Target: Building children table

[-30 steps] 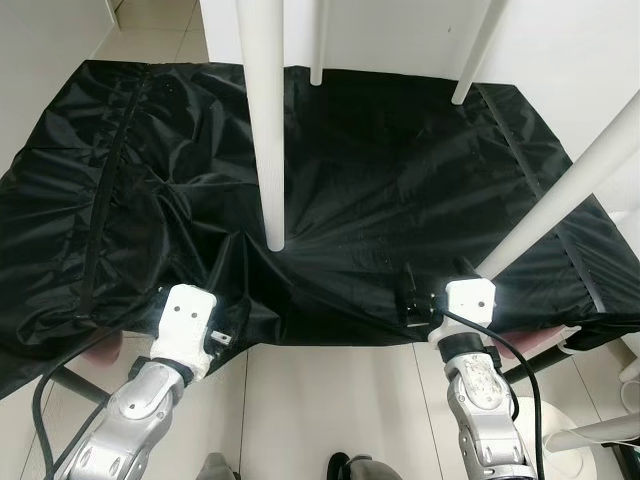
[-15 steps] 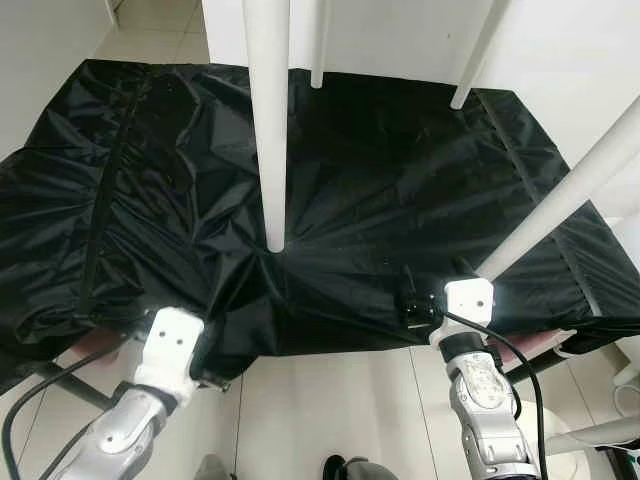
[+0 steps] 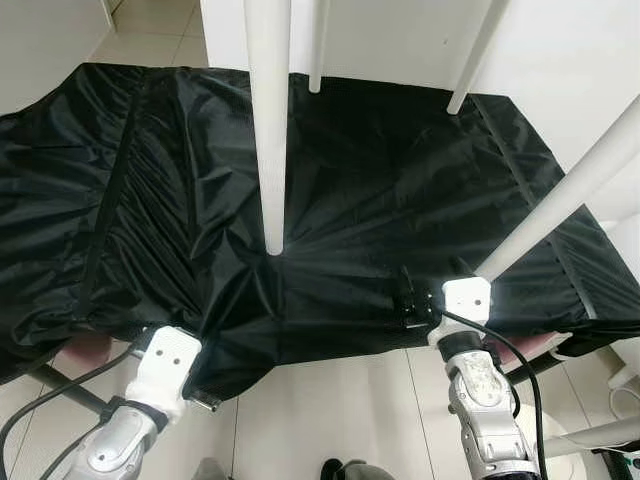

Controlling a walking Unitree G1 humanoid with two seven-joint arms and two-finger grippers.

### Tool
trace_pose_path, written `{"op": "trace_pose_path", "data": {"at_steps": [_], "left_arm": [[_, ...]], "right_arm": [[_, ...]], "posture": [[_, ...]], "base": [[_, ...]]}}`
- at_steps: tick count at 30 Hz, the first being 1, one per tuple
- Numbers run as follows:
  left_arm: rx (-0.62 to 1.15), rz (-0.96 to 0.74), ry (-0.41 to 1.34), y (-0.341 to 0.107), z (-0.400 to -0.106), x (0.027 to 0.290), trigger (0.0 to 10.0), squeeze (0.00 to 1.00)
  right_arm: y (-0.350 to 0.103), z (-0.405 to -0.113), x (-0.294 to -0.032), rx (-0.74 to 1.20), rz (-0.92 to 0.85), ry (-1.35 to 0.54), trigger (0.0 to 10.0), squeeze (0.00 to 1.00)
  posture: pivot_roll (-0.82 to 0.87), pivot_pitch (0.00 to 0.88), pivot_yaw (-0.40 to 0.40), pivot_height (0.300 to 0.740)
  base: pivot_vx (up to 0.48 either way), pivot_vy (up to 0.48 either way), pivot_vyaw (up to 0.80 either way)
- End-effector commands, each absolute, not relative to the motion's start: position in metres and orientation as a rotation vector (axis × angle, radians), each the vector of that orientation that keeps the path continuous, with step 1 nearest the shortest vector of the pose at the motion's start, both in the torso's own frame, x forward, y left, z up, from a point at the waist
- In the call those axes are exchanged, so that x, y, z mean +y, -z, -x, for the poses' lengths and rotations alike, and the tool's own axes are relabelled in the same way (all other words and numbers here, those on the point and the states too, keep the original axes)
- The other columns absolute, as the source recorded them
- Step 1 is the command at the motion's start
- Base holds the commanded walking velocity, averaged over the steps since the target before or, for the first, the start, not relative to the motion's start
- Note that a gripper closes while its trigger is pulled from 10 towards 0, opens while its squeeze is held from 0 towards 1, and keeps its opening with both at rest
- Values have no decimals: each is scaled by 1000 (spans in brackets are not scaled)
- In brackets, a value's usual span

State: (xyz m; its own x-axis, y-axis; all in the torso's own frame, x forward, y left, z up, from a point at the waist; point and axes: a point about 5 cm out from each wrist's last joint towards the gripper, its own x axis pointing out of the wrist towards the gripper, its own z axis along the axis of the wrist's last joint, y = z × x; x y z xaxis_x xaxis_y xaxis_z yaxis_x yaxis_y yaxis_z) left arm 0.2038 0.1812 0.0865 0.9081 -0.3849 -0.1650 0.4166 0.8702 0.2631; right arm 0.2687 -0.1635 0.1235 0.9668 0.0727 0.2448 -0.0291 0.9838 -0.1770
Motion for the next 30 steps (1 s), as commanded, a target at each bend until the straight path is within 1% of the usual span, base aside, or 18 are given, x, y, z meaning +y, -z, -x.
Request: {"op": "trace_pose_path", "data": {"at_steps": [1, 3, 4, 5, 8, 9, 10, 11, 12, 13, 17, 18, 20, 21, 26, 27, 30], "left_arm": [[292, -308, 709, -57, -181, 176, 510, 0], [322, -321, 711, -50, -178, 179, 510, 0], [340, -334, 702, -46, -176, 182, 1333, 0], [353, -343, 693, -43, -175, 184, 2706, 0], [353, -343, 693, -43, -175, 184, 2706, 0], [357, -352, 695, -41, -174, 185, 3608, 0], [357, -352, 695, -41, -174, 185, 3608, 0], [377, -376, 690, -34, -172, 188, 8392, 0], [377, -376, 690, -34, -172, 188, 8392, 0], [403, -392, 675, -28, -171, 191, 10000, 0], [420, -410, 663, -21, -169, 193, 10000, 0], [422, -388, 661, -20, -169, 193, 10000, 110], [422, -388, 661, -20, -169, 193, 10000, 110], [418, -366, 662, -21, -169, 193, 10000, 1000], [417, -373, 648, -19, -171, 194, 10000, 1000], [420, -383, 651, -18, -171, 195, 10000, 0], [419, -395, 657, -17, -170, 197, 10000, 0]], "right_arm": [[-120, -268, -166, -238, 190, -56, 10000, 0], [-120, -268, -166, -237, 192, -55, 10000, 0], [-120, -268, -166, -236, 193, -55, 10000, 0], [-119, -268, -166, -235, 194, -55, 10000, 0], [-119, -268, -166, -235, 194, -55, 10000, 0], [-119, -268, -166, -234, 193, -55, 10000, 0], [-119, -268, -166, -234, 193, -55, 10000, 0], [-117, -267, -166, -229, 195, -57, 10000, 0], [-117, -267, -166, -229, 195, -57, 10000, 0], [-115, -267, -167, -222, 199, -59, 10000, 0], [-112, -266, -167, -212, 205, -63, 10000, 0], [-111, -266, -166, -206, 209, -69, 10000, 0], [-111, -266, -166, -206, 209, -69, 10000, 0], [-109, -265, -166, -202, 213, -73, 10000, 0], [-107, -264, -166, -195, 217, -77, 10000, 0], [-105, -264, -167, -189, 221, -78, 10000, 0], [-98, -261, -168, -175, 239, -86, 10000, 0]], "posture": [[132, 137, -74, 740], [131, 138, -74, 740], [131, 138, -74, 740], [131, 138, -74, 740], [131, 138, -74, 740], [132, 141, -73, 740], [132, 141, -73, 740], [131, 146, -73, 740], [131, 146, -73, 740], [132, 150, -72, 740], [132, 150, -72, 740], [131, 154, -72, 740], [131, 154, -72, 740], [131, 156, -72, 740], [131, 158, -70, 740], [127, 161, -70, 740], [128, 163, -69, 740]], "base": [[0, 0, 0], [0, 0, 0], [0, 0, 0], [0, 0, 0], [0, 0, 0], [0, 0, 0], [0, 0, 0], [0, 0, 0], [0, 0, 0], [0, 0, 0], [0, 0, 0], [0, 0, 0], [0, 0, 0], [0, 0, 0], [0, 0, 0], [0, 0, 0], [0, 0, 0]]}}
